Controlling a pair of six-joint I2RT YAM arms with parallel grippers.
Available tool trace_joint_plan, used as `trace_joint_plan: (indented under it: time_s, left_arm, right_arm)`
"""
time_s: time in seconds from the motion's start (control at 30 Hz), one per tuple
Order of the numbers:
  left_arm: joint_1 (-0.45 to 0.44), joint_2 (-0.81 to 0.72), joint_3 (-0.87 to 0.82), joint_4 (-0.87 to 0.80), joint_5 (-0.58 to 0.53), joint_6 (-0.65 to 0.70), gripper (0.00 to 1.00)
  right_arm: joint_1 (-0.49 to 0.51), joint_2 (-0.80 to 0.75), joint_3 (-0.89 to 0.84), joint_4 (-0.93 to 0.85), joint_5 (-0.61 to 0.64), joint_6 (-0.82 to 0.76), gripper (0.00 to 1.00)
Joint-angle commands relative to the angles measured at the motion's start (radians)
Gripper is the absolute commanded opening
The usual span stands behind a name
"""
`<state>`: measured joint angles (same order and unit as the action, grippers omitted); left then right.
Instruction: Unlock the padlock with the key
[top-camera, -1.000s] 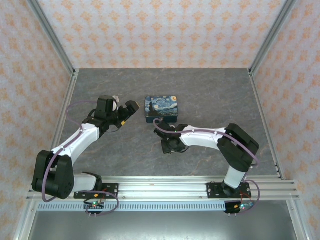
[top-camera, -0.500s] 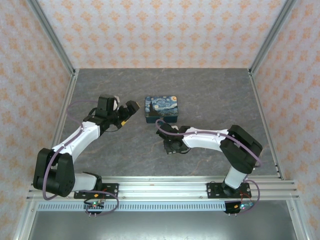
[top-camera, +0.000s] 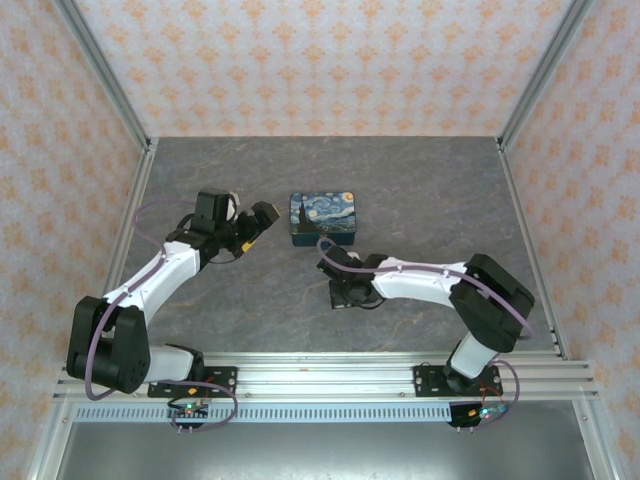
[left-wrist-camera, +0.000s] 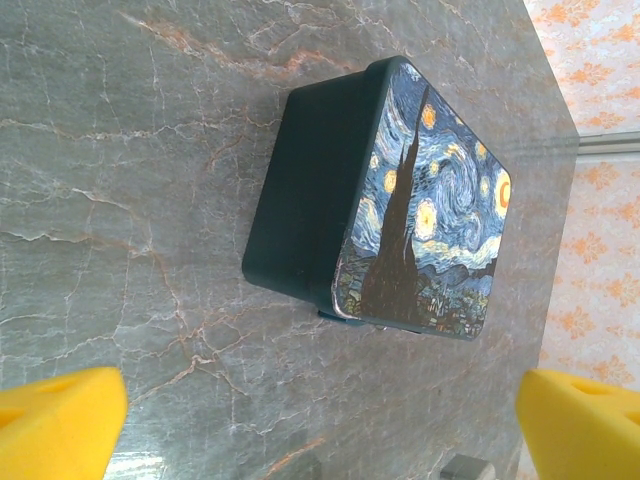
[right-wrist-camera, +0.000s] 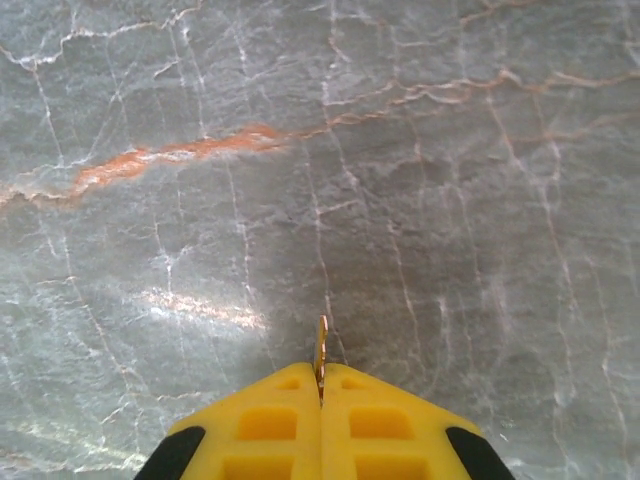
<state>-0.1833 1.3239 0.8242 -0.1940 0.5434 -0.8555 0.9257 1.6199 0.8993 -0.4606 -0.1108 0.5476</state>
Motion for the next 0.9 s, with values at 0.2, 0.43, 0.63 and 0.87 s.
trace_joint_plan:
  time_s: [0.2, 0.43, 0.63, 0.87]
  left_arm:
    - [-0.051, 0.014, 0.009, 0.116, 0.046, -0.086, 0.98]
    - [-0.127, 0.062, -0.043, 0.38, 0.059, -0.331, 0.89]
    - [-0.214, 0.125, -0.021, 0.539, 0.044, -0.452, 0.74]
    - [-0.275, 0.199, -0.014, 0.692, 0.009, -0.555, 0.54]
  right_arm:
    - [-0.096, -0.256, -0.086, 0.192, -0.054, 0.176, 0.0]
    - [-0.172, -0.329, -0.095, 0.382, 0.036, 0.395, 0.0]
    - [-0.231, -0.262, -0.097, 0.584, 0.095, 0.649, 0.0]
    - [-0.246, -0.157, -0.063, 0.697, 0.125, 0.799, 0.0]
